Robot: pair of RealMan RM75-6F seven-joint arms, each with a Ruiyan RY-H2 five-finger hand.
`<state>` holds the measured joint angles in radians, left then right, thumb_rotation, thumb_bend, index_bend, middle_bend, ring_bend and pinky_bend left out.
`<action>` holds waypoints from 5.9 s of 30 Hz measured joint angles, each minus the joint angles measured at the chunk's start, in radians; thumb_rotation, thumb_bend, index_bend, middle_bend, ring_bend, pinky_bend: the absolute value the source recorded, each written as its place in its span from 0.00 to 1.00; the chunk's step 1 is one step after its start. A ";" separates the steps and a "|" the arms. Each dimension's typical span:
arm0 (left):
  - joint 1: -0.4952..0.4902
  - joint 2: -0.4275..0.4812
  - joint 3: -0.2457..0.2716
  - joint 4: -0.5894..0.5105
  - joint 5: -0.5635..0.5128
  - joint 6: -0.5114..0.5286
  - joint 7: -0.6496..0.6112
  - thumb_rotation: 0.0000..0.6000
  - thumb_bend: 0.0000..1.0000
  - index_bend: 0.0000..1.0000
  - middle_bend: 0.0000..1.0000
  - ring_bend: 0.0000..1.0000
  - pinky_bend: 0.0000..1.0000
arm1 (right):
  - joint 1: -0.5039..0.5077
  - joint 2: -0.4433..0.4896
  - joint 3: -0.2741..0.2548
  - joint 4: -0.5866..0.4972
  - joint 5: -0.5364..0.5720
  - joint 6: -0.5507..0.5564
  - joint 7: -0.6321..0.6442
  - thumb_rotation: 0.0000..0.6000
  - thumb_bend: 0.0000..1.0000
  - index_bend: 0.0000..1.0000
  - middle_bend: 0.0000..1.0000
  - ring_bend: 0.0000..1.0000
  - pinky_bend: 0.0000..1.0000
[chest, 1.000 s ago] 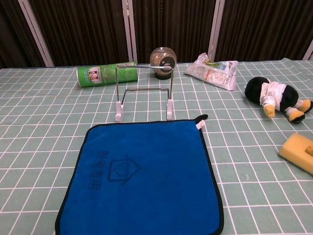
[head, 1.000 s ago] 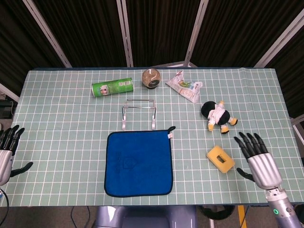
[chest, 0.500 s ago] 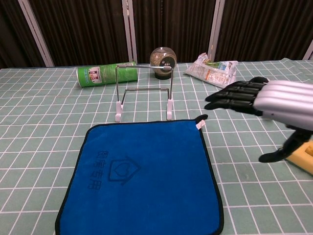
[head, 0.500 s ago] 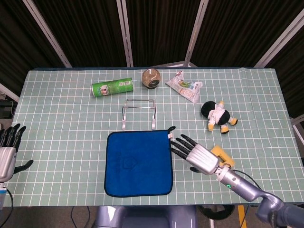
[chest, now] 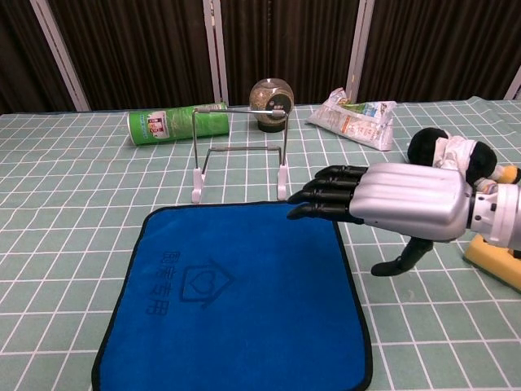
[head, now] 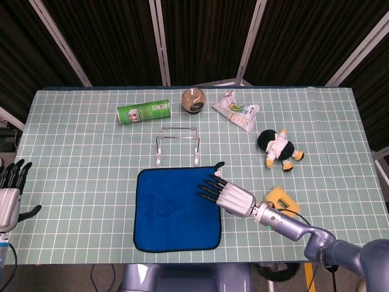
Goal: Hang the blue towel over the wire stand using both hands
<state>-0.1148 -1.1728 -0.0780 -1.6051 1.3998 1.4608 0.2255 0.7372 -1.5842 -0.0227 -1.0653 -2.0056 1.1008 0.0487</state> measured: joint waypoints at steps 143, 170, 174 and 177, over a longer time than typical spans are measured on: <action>-0.559 -0.541 0.192 0.658 0.369 -0.332 -0.401 1.00 0.40 0.45 0.00 0.00 0.00 | 0.062 -0.132 -0.085 0.089 0.166 0.124 0.038 1.00 0.45 0.65 0.03 0.00 0.00; -0.567 -0.519 0.075 0.563 0.302 -0.220 -0.375 1.00 0.50 0.80 0.00 0.00 0.00 | 0.078 0.017 -0.001 -0.116 0.173 0.195 -0.004 1.00 0.45 0.65 0.03 0.00 0.00; -0.579 -0.477 0.023 0.486 0.261 -0.220 -0.356 1.00 0.50 0.80 0.00 0.00 0.00 | 0.095 0.090 0.056 -0.202 0.207 0.188 -0.035 1.00 0.45 0.65 0.03 0.00 0.00; -0.592 -0.437 -0.026 0.414 0.224 -0.225 -0.336 1.00 0.50 0.80 0.00 0.00 0.00 | 0.106 0.140 0.101 -0.261 0.243 0.173 -0.057 1.00 0.45 0.65 0.03 0.00 0.00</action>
<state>-0.7066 -1.6101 -0.1043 -1.1908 1.6239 1.2360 -0.1106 0.8434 -1.4443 0.0778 -1.3266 -1.7625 1.2742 -0.0085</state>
